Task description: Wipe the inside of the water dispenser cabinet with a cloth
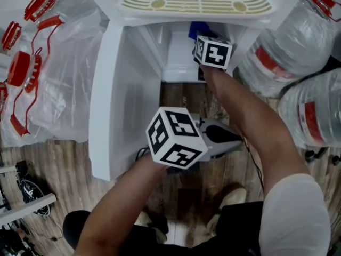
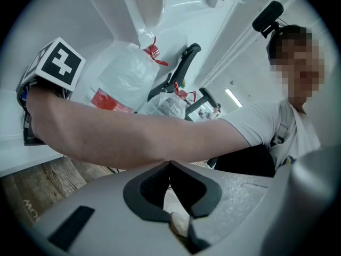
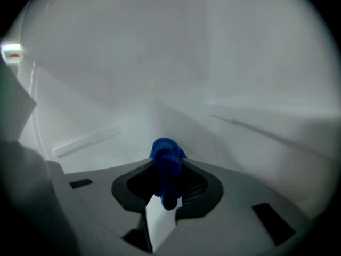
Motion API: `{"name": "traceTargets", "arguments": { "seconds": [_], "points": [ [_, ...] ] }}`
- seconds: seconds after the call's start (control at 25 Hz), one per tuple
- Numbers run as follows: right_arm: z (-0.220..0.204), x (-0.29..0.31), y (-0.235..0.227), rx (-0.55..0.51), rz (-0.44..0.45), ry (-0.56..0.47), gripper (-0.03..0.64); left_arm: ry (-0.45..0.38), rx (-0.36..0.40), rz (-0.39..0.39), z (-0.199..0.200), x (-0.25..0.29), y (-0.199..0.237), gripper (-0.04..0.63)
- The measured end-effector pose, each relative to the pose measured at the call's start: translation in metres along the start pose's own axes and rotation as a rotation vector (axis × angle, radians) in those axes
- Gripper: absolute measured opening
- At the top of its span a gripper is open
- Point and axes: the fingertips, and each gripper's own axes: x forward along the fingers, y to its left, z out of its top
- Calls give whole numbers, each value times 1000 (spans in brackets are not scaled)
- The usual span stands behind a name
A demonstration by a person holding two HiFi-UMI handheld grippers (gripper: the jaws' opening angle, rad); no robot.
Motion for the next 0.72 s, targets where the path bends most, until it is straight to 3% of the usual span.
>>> {"name": "traceTargets", "arguments": {
  "seconds": [0.32,0.52,0.72],
  "points": [
    [68,-31,35,75,84,-160,83,-1,8,-3,1,-1,-2,0],
    [92,-42,20,134,18,-207,79,2,19,-21,3,1,-7,0],
    [75,-32,-2,152,-69,-183,78,4,17,-13,-1,-9,-8,0]
  ]
}}
